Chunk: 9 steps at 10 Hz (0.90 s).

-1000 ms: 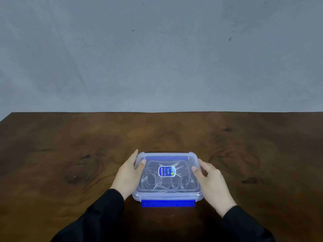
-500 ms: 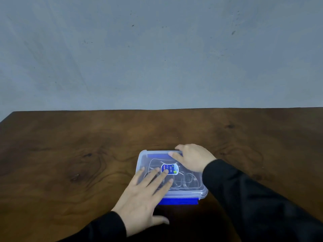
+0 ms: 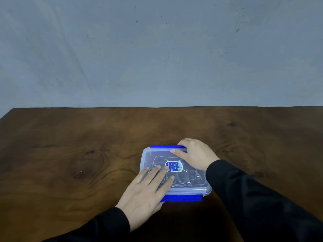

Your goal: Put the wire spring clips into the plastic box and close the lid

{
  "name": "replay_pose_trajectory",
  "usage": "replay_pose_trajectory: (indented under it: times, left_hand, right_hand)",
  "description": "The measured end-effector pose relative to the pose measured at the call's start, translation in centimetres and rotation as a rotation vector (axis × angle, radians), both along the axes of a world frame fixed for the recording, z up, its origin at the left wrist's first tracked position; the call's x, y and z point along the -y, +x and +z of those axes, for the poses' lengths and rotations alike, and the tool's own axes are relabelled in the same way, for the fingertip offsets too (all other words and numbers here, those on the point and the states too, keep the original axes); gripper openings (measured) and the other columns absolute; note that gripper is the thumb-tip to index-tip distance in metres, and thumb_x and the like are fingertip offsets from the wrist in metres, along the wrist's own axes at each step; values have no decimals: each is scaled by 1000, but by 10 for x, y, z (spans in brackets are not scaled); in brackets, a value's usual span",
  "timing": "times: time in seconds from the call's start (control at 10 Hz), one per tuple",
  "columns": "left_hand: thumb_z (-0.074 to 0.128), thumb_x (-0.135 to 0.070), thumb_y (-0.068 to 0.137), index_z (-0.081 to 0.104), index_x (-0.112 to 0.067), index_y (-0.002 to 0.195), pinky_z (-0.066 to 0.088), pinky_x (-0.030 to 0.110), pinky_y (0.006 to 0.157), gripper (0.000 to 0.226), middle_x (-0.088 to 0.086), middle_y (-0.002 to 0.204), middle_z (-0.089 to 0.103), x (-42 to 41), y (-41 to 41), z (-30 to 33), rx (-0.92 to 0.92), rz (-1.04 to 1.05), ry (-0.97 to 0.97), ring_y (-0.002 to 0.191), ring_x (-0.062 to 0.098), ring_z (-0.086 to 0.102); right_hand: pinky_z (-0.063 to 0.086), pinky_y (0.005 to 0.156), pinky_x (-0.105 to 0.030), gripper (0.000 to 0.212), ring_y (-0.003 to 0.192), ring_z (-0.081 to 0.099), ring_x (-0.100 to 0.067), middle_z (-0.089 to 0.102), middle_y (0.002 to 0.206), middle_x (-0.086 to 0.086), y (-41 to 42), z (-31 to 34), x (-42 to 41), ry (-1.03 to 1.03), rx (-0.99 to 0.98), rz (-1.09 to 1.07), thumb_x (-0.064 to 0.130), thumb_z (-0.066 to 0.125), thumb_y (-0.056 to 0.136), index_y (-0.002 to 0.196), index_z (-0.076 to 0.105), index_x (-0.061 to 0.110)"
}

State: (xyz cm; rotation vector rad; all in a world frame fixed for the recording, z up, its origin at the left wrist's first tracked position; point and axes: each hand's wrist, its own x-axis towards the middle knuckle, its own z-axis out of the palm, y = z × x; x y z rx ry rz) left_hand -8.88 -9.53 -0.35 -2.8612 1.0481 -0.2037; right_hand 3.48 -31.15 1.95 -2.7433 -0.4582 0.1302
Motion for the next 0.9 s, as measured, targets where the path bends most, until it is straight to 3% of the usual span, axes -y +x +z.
replay_pose_trajectory:
  times: [0.2, 0.4, 0.6, 0.8, 0.9]
  left_hand:
    - [54, -49, 89, 56, -17, 133, 29, 42, 109, 54, 8, 141, 54, -6, 1, -3, 53, -72, -107, 131, 27, 46]
    - [37, -78, 86, 46, -29, 143, 15, 45, 112, 75, 4, 154, 37, -9, 13, -1, -84, 96, -181, 145, 22, 24]
    - [35, -80, 85, 48, -36, 140, 11, 43, 119, 72, -6, 154, 37, -3, 12, -8, -171, 203, -318, 145, 12, 19]
    - [33, -79, 86, 50, -38, 139, 9, 44, 116, 68, -9, 153, 37, 1, 12, -8, -179, 216, -314, 144, 12, 20]
    - [28, -80, 84, 33, -44, 147, -4, 37, 118, 72, -17, 160, 10, -7, 12, 1, -286, 194, -426, 145, 2, -5]
  right_hand:
    - [56, 67, -32, 51, 80, 63, -11, 69, 94, 8, -2, 3, 1, 23, 21, -1, 70, 47, 89, 104, 67, 26]
    - [59, 70, -36, 51, 82, 66, -11, 70, 93, 9, 1, 0, 2, 63, 17, 4, 72, 48, 87, 102, 67, 27]
    - [59, 73, -32, 51, 86, 66, -12, 72, 96, 9, 6, -2, 1, 48, 31, 21, 68, 52, 87, 106, 70, 24]
    - [58, 75, -29, 53, 90, 65, -10, 74, 101, 8, 4, -2, -1, 11, 64, 33, 65, 51, 90, 114, 72, 22]
    - [55, 89, -33, 44, 104, 62, -8, 72, 114, 9, 0, -3, 1, 115, 61, -5, 56, 51, 95, 119, 72, 25]
